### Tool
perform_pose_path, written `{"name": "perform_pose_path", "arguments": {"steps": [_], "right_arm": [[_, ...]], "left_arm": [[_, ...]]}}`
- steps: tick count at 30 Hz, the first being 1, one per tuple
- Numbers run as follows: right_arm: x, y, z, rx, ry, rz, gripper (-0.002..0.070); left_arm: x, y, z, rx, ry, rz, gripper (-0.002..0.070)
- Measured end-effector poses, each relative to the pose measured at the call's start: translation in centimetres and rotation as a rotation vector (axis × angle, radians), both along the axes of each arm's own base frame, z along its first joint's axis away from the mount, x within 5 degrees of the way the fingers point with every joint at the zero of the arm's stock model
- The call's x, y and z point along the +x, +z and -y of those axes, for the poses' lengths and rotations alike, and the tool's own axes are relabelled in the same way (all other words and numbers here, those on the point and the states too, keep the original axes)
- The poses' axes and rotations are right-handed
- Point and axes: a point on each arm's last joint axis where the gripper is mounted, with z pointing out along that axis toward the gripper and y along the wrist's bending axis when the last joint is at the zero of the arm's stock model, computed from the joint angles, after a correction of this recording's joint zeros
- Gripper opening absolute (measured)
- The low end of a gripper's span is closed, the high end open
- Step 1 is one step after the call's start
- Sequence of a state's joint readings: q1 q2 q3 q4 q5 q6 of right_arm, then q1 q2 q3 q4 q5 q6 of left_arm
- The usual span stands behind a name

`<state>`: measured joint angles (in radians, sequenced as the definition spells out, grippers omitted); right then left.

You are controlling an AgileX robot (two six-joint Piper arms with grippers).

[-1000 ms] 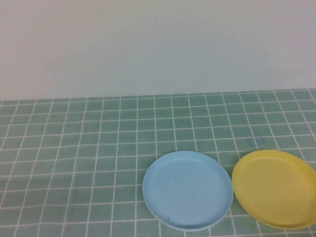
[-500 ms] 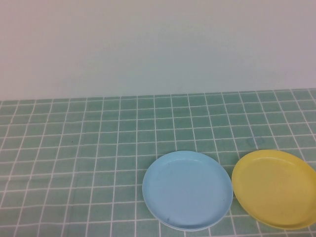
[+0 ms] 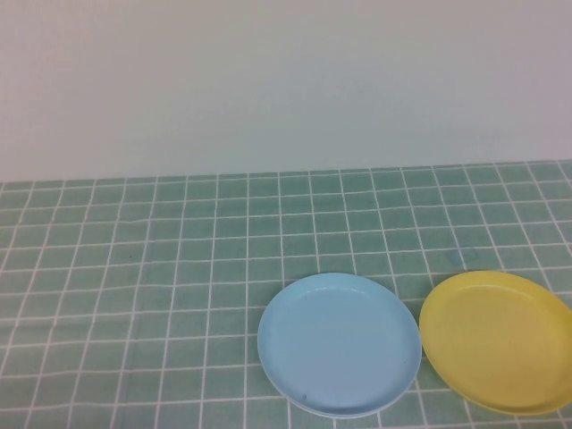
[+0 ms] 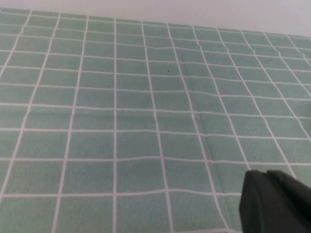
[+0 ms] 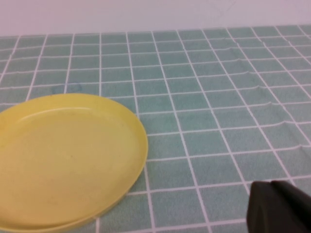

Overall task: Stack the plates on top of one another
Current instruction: Pick up the yellow plate

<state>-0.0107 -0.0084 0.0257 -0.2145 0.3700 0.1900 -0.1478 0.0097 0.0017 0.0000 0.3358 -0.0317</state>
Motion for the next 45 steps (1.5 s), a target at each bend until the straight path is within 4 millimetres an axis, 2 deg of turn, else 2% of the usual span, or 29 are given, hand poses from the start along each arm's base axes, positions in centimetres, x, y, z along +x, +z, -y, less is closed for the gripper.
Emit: {"name": "perform_pose_path", "arguments": {"steps": [32, 34, 39, 45], "right_arm": [[0.0, 0.1, 0.2, -0.047, -0.002, 0.004, -0.0002], [0.1, 0.3, -0.1, 0.036, -0.004, 0.044, -0.0002], [0.5, 1.7, -0.8, 0.380, -0.005, 0.205, -0.0002], [0.6, 3.1, -0.8, 0.454, 0.009, 0.369, -0.0002]], "left_arm": [[0.0, 0.0, 0.0, -0.023, 0.007, -0.001, -0.0001], [0.0, 0.0, 0.0, -0.023, 0.007, -0.001, -0.0001], [0.0, 0.0, 0.0, -0.023, 0.007, -0.001, -0.0001], [0.0, 0.0, 0.0, -0.023, 0.007, -0.001, -0.0001]]}}
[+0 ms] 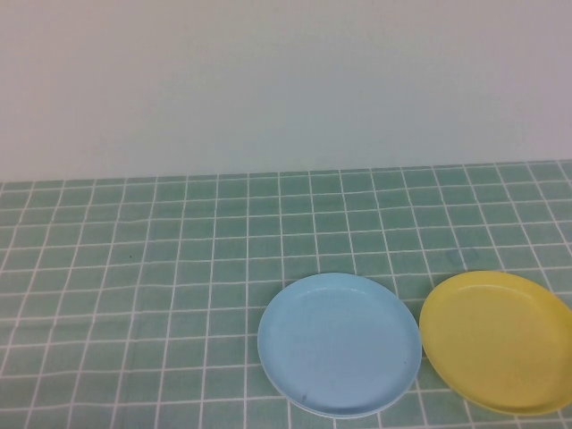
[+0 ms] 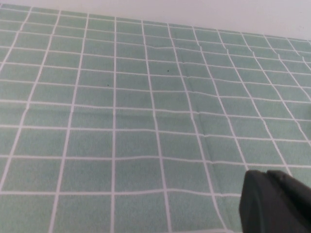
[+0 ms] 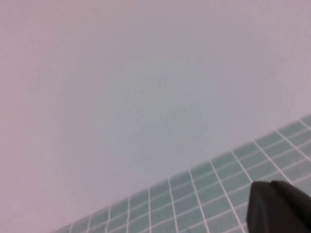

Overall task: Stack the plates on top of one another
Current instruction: Pick up the yellow plate

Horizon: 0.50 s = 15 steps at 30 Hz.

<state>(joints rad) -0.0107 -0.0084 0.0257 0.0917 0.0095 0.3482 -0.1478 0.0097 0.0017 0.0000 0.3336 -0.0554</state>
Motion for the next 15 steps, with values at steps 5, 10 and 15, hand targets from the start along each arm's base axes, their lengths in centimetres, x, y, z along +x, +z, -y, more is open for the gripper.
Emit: {"name": "perform_pose_path", "arguments": {"steps": [5, 10, 15], "right_arm": [[0.0, 0.7, 0.1, 0.028, -0.007, 0.077, -0.0002], [-0.2, 1.3, 0.0, 0.004, -0.001, 0.040, -0.0002], [-1.0, 4.8, 0.0, -0.058, 0.002, -0.045, -0.0002]], "left_arm": [[0.0, 0.0, 0.0, 0.000, 0.000, 0.000, -0.0001], [0.0, 0.0, 0.0, 0.000, 0.000, 0.000, -0.0001], [0.0, 0.0, 0.0, 0.000, 0.000, 0.000, -0.0001]]}}
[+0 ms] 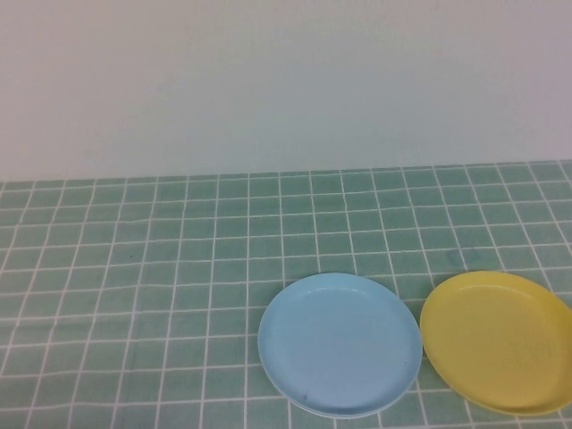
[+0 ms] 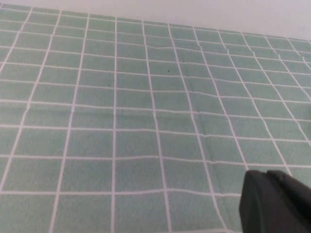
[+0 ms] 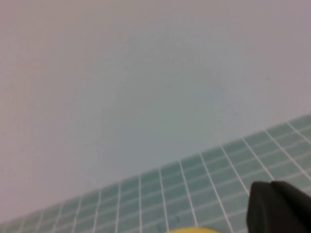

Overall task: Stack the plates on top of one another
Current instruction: Pick up the yellow plate

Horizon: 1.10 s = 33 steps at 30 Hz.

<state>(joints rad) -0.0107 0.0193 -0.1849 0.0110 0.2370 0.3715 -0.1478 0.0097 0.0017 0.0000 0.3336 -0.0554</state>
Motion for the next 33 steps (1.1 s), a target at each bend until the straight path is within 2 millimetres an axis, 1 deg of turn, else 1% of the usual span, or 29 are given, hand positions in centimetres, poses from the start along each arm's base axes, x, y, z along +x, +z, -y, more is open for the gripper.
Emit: {"name": "perform_pose_path", "arguments": {"steps": [3, 6, 8, 11, 15, 18, 21, 25, 27, 31, 32, 33], "right_arm": [[0.6, 1.9, 0.1, -0.027, -0.008, -0.139, -0.0002], [2.1, 2.8, 0.3, -0.057, -0.016, -0.323, -0.0002], [3.6, 3.1, 0.3, -0.084, -0.009, -0.448, -0.0002], [6.1, 3.4, 0.2, -0.120, 0.022, -0.583, -0.0002], [9.5, 3.3, -0.5, -0.126, 0.126, -0.698, -0.0002], [11.9, 2.6, -1.1, -0.144, 0.217, -0.767, -0.0002], [14.0, 0.8, -1.2, -0.143, 0.247, -0.860, -0.0002], [15.8, -1.6, -1.1, -0.126, 0.256, -0.971, 0.0011], [16.4, -2.7, -1.2, -0.112, 0.260, -1.019, 0.0053], [17.4, -4.5, -1.2, -0.093, 0.261, -1.090, 0.0199], [17.7, -5.0, -1.1, -0.091, 0.259, -1.102, 0.0230], [17.9, -5.4, -1.1, -0.089, 0.257, -1.117, 0.0244]], "left_arm": [[0.0, 0.0, 0.0, 0.000, 0.000, 0.000, -0.0001], [0.0, 0.0, 0.0, 0.000, 0.000, 0.000, -0.0001], [0.0, 0.0, 0.0, 0.000, 0.000, 0.000, -0.0001], [0.0, 0.0, 0.0, 0.000, 0.000, 0.000, -0.0001], [0.0, 0.0, 0.0, 0.000, 0.000, 0.000, -0.0001], [0.0, 0.0, 0.0, 0.000, 0.000, 0.000, -0.0001], [0.0, 0.0, 0.0, 0.000, 0.000, 0.000, -0.0001], [0.0, 0.0, 0.0, 0.000, 0.000, 0.000, -0.0001], [0.0, 0.0, 0.0, 0.000, 0.000, 0.000, -0.0001], [0.0, 0.0, 0.0, 0.000, 0.000, 0.000, -0.0001], [0.0, 0.0, 0.0, 0.000, 0.000, 0.000, -0.0001], [0.0, 0.0, 0.0, 0.000, 0.000, 0.000, -0.0001]]}}
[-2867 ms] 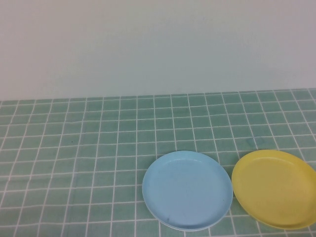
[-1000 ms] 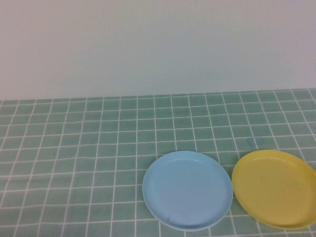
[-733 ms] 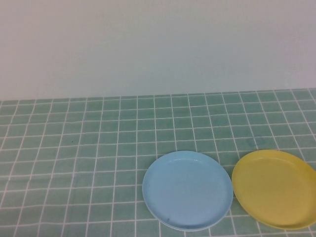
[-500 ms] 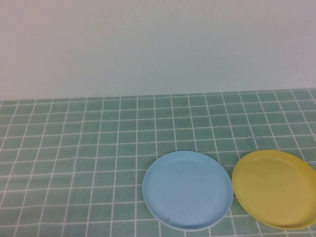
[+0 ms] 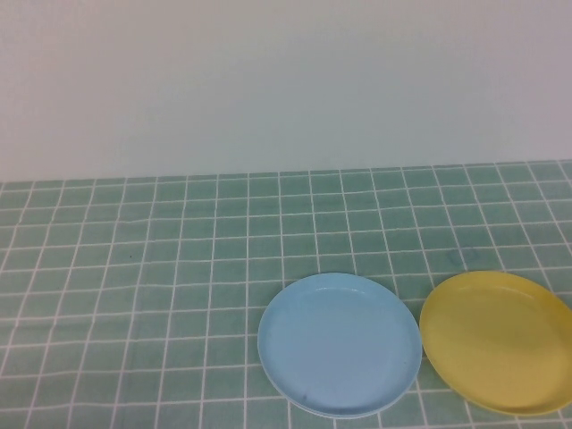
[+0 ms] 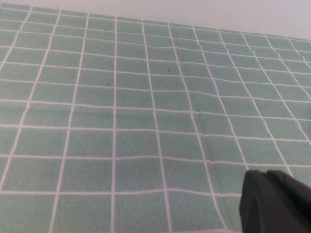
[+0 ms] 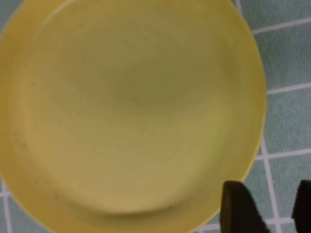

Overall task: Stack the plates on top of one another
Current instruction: Pick up the yellow plate

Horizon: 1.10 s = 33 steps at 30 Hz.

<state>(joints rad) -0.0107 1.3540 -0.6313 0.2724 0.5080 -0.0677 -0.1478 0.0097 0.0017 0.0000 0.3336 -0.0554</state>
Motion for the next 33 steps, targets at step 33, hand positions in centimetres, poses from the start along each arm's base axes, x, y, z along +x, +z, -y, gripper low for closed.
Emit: {"name": "perform_pose_path", "arguments": {"steps": [33], "right_arm": [[3.9, -6.2, 0.6, -0.043, -0.070, -0.017, 0.0023]], "left_arm": [[0.0, 0.0, 0.0, 0.000, 0.000, 0.000, -0.0001]]}}
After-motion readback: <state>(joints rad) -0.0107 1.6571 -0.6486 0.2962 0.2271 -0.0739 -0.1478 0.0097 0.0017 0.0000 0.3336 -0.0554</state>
